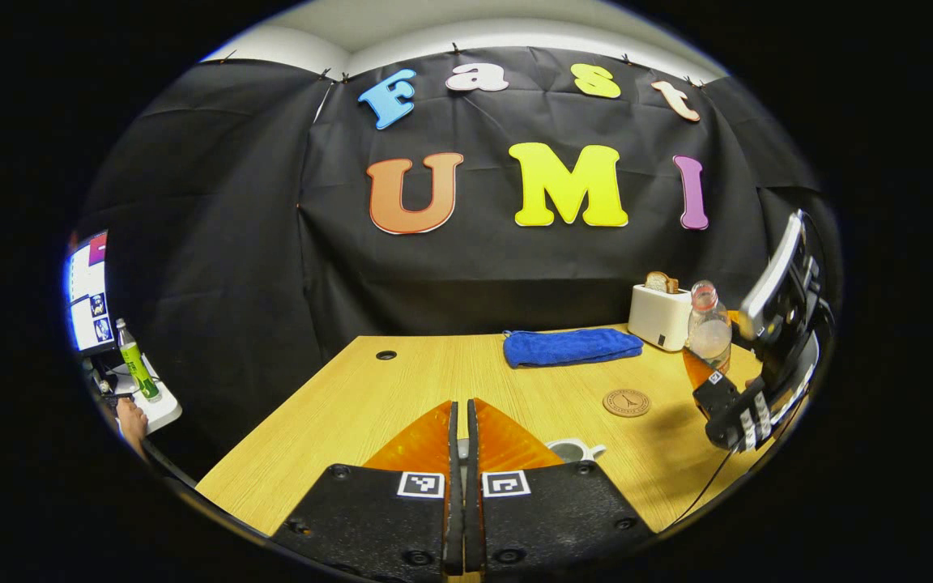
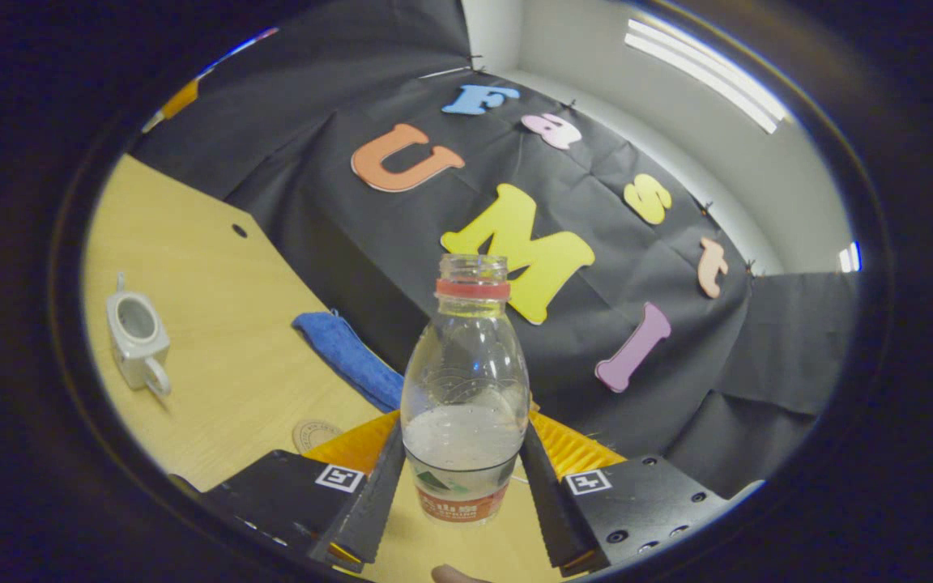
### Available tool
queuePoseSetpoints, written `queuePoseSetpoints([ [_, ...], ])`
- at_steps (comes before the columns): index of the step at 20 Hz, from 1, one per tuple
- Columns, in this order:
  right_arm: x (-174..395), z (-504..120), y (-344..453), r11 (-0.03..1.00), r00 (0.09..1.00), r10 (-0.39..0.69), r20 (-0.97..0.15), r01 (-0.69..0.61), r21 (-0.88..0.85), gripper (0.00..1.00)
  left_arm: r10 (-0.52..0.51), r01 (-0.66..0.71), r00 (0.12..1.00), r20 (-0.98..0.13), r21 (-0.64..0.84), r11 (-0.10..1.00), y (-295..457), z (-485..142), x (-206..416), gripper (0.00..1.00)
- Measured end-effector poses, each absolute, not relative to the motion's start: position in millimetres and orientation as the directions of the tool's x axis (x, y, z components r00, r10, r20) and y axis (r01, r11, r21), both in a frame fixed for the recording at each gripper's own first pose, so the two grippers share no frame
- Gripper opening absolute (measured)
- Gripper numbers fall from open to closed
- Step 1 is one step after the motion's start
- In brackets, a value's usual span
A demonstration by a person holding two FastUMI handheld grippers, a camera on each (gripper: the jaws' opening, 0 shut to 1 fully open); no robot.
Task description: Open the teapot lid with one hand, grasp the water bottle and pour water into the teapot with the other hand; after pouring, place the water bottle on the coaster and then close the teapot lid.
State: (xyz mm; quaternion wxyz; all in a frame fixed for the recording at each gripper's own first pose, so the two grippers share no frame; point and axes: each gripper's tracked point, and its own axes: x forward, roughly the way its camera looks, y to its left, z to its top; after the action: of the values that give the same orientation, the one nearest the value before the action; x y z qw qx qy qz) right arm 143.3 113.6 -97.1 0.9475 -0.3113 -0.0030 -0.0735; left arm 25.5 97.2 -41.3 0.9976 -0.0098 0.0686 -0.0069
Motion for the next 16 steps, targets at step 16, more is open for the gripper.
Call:
queuePoseSetpoints([
  [16,218,-131,156,0.995,0.988,0.072,-0.14,-0.08,-0.053,0.75,-0.009,0.007,0.985,-0.172,-0.014,1.0,99,-55,34,0.03],
])
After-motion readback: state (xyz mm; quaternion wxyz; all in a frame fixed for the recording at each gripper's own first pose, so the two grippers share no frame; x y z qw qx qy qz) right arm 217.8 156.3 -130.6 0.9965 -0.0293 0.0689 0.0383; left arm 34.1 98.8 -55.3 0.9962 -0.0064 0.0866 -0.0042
